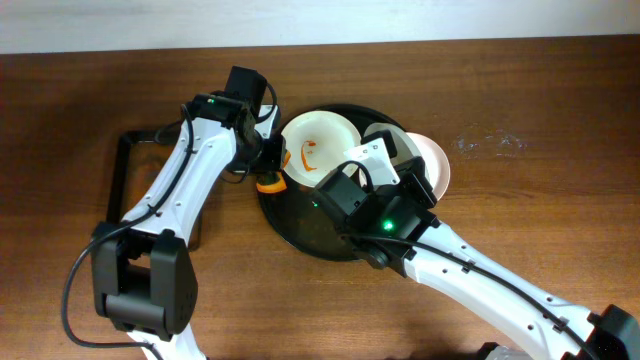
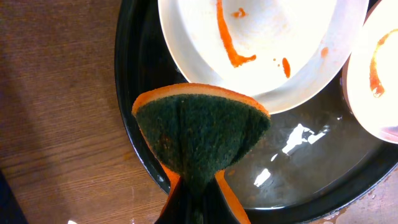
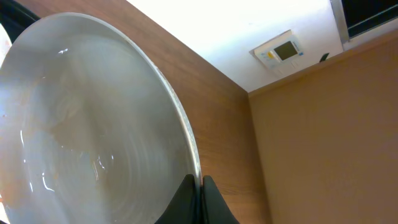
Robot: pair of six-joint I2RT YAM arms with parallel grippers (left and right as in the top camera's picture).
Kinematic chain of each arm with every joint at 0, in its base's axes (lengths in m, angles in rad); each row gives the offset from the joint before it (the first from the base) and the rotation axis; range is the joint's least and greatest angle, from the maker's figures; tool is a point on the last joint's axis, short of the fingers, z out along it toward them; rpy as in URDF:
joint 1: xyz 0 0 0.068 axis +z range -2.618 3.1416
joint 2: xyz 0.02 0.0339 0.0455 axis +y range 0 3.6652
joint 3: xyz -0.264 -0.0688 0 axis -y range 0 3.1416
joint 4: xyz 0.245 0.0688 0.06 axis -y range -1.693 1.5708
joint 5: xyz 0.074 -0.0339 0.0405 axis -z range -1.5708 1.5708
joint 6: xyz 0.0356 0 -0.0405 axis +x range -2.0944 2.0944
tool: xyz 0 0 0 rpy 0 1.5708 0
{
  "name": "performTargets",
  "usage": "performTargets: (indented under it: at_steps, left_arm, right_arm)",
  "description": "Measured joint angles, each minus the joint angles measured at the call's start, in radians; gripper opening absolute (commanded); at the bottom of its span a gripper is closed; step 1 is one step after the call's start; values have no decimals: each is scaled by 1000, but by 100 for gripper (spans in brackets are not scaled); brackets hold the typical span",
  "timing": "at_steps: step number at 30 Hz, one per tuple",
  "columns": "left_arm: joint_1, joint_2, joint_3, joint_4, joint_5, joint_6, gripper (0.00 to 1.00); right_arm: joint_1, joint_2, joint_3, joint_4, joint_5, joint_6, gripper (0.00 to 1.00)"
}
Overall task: Clean dirty plates on tray and stack at the side
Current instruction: 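Lift the scrubbed plate with the right gripper and set it right of the tray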
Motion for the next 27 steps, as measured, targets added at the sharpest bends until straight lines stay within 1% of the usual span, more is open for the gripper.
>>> performTargets:
  at_steps: [3,6,10,14,22,27]
  left_arm:
    - [0,0,0,0,0,0,1]
    - [0,0,0,0,1,0,1]
    - [0,0,0,0,4,0,1]
    - [0,0,0,0,5,0,1]
    - [0,0,0,0,7,0,1]
    - [0,0,0,0,8,0,1]
  right_arm:
    - [-2,0,0,1,-42,24,4]
    - [-23,0,14,-11,-138,76,4]
    - [-119,0,67,-74,-235,156,4]
    - [-293,-14,127,-97,-356,206,4]
    - [-795,-35,150,-121,-666,232,4]
    - [-1043,-6,150,-116,-767,236,4]
